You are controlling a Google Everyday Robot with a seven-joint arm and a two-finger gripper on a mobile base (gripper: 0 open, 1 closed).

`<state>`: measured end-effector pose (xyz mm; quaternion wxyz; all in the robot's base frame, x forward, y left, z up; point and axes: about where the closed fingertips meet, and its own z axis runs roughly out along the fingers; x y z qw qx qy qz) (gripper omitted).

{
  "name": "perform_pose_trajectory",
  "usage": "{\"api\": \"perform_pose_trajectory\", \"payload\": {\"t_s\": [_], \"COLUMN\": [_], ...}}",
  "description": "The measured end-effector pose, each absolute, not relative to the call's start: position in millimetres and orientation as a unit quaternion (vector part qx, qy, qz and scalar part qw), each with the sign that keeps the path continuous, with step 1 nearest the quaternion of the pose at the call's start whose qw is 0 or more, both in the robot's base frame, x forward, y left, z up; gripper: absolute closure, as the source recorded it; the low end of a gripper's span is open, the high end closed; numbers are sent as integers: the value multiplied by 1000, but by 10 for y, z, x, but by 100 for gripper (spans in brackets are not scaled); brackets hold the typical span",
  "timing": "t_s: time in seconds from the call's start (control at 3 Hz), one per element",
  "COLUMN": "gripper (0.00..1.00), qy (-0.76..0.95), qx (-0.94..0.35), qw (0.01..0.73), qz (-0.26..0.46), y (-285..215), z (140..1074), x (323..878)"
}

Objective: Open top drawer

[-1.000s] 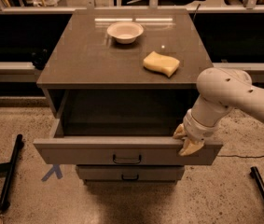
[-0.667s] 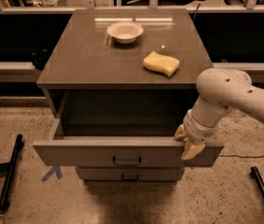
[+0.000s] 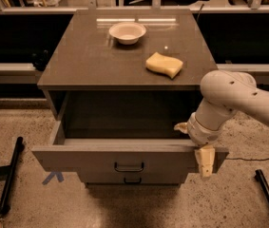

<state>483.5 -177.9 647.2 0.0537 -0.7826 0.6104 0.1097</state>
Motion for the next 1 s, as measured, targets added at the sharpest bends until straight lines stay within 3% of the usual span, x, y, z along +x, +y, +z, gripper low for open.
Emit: {"api": "perform_pose_trajectory", "payload": {"t_s": [1.0], "gripper": [0], "qy": [624], "qx": [-775], "qw": [85], "qz": [60], "y": [-2008], "z": [6951], "x": [4881]}}
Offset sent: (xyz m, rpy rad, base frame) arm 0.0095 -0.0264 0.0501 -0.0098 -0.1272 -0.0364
